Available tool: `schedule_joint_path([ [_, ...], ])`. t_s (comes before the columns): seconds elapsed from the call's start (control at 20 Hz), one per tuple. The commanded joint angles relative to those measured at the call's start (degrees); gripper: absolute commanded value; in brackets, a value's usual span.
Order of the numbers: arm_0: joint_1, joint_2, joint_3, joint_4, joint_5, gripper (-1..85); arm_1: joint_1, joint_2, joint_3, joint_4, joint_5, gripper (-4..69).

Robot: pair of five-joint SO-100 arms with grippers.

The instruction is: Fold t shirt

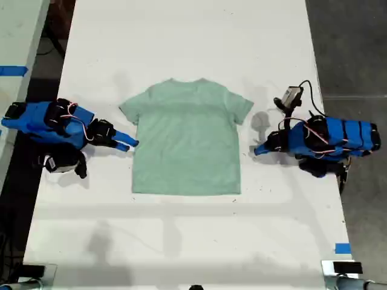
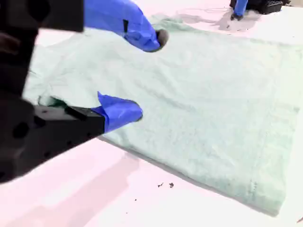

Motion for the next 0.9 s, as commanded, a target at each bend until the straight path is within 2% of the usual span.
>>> schedule_joint_path([
  [0.0,0.4,0.4,-0.3,0.0,0.1,20.0,-0.8,0.4,3.2,-1.5,0.4,3.3],
  [0.15,0.5,0.4,-0.3,0.0,0.1,20.0,-1.0,0.4,2.0,-0.4,0.0,1.4],
  [0.3,0.5,0.4,-0.4,0.0,0.1,20.0,0.7,0.4,-4.0,5.6,0.7,1.3],
  [0.45,0.5,0.4,-0.4,0.0,0.1,20.0,9.5,-9.7,-17.7,7.3,-4.3,1.2],
  [0.55,0.5,0.4,-0.4,0.0,0.1,20.0,20.0,-27.9,-28.7,4.1,-13.6,1.9],
  [0.6,0.5,0.4,-0.4,0.0,0.1,20.0,25.1,-36.2,-33.9,2.9,-18.5,7.1],
  [0.65,0.5,0.4,-0.4,0.0,0.1,20.0,29.7,-43.5,-38.9,2.1,-22.7,15.9],
  [0.7,0.5,0.4,-0.4,0.0,0.1,20.0,33.6,-50.5,-43.5,1.1,-26.9,20.5],
  [0.85,0.5,0.4,-0.4,0.0,0.1,20.0,40.3,-69.8,-53.4,-5.4,-34.8,23.5],
])
